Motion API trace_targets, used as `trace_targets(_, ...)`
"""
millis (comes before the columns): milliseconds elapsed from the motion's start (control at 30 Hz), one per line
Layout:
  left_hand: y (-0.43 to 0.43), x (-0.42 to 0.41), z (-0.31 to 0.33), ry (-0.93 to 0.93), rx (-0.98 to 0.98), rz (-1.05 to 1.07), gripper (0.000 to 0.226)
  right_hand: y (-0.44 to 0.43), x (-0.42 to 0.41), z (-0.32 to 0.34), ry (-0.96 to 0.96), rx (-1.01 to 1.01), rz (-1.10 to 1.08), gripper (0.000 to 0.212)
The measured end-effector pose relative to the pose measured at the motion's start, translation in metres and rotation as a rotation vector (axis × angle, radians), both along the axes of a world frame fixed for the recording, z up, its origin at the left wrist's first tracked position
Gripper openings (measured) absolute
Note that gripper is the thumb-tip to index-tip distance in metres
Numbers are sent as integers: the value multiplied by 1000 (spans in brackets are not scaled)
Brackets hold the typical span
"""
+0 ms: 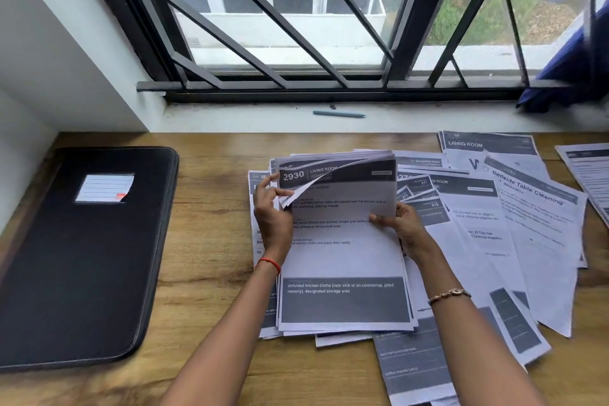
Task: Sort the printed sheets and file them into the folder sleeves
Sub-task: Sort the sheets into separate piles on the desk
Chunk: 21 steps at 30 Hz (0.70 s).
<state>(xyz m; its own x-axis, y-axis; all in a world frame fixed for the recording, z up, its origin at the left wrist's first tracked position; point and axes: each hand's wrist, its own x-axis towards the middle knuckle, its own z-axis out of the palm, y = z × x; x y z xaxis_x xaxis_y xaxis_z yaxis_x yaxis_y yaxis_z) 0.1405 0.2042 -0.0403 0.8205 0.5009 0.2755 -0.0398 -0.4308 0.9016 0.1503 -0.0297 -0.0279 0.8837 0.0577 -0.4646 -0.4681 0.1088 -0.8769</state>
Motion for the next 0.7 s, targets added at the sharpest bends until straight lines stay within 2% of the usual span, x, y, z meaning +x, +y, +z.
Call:
trace_targets(167,-3,-1,4,-17,60,5,16,1,0,0,4,7,-5,42)
trace_targets(367,-5,-3,6,-61,4,-15,9,1,0,1,-2,9,-4,34)
trace_targets(500,-7,-2,11,6,-168,20,33,1,0,-1,1,6,-29,32)
trace_targets(567,-5,0,11,14,-155,16,36,0,0,-2,7,2,-31,32)
trace_targets(700,0,1,7,64,-114,-37,9,-1,1,-3,15,11,-32,33)
